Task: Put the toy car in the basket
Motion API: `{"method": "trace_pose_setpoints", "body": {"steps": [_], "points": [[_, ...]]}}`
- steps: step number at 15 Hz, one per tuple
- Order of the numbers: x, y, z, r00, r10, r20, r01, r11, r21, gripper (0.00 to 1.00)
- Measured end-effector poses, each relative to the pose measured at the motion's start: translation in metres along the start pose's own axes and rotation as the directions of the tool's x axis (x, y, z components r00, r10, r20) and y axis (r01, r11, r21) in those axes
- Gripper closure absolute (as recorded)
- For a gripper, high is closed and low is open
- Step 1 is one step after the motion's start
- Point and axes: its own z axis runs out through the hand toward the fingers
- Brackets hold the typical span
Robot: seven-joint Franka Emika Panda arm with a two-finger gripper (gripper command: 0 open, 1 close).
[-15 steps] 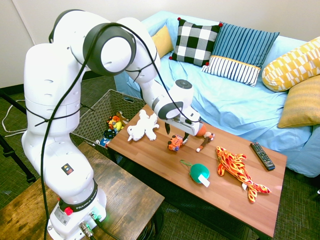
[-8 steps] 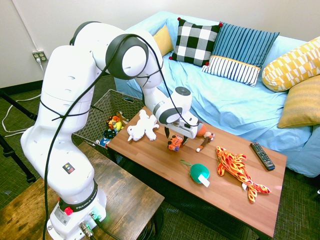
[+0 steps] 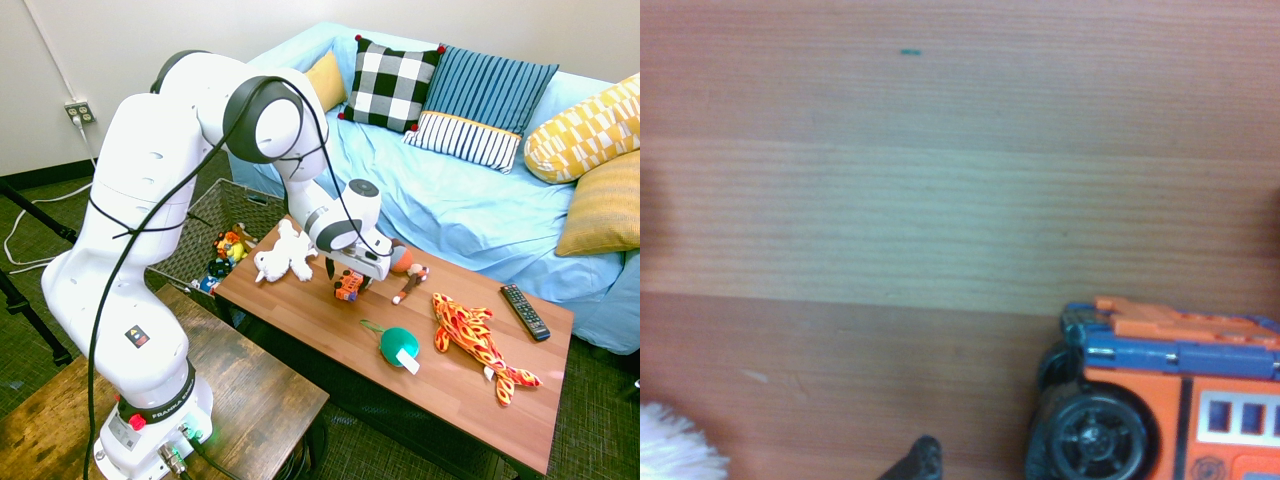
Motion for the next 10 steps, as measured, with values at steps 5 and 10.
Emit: {"method": "trace_pose_setpoints", "body": {"steps": [5,10], "points": [[0.0027,0.0038,-0.0014,1.000,0.001,-0.001,-0.001,1.000,0.005,1.00],[0.0032,0.0044,-0.0018,1.000,0.002,-0.003,-0.002,1.000,0.004,1.00]]}}
